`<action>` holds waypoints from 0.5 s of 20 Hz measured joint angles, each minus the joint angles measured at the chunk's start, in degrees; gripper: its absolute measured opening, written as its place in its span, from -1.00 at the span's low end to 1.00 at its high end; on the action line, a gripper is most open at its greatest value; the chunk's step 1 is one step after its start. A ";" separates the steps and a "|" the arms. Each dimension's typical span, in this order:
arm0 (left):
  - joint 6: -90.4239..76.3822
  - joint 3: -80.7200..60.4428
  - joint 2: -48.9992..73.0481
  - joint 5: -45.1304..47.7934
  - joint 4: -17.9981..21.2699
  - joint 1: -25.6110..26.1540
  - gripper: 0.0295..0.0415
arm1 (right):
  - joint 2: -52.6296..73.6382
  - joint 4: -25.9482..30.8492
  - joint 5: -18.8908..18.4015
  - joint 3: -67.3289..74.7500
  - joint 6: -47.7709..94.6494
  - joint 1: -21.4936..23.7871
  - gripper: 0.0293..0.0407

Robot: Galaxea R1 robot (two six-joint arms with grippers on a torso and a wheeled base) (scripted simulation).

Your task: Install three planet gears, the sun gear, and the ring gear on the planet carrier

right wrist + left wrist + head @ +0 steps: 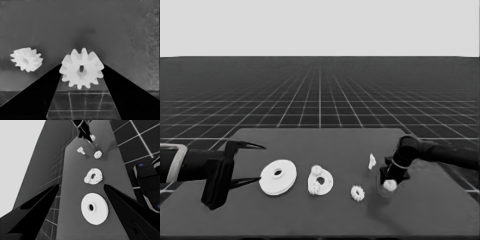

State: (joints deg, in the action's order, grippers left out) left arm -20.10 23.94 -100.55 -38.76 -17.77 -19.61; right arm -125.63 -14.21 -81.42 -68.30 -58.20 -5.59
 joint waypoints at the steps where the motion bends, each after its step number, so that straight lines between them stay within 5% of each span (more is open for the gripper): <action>1: 0.00 0.00 0.00 0.00 0.00 0.00 0.49 | 0.41 1.62 -1.07 0.80 -0.19 2.08 -0.67; 8: 0.00 0.00 0.00 0.00 0.00 0.00 0.49 | 0.75 4.00 -2.52 1.44 -0.31 4.86 -0.67; 10: 0.00 0.00 0.00 0.00 0.00 0.00 0.49 | -21.75 2.97 -6.85 -1.90 -21.93 5.73 -0.67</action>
State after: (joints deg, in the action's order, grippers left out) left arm -20.10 23.94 -100.55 -38.76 -17.77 -19.61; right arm -147.38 -11.24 -88.27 -70.20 -80.13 0.14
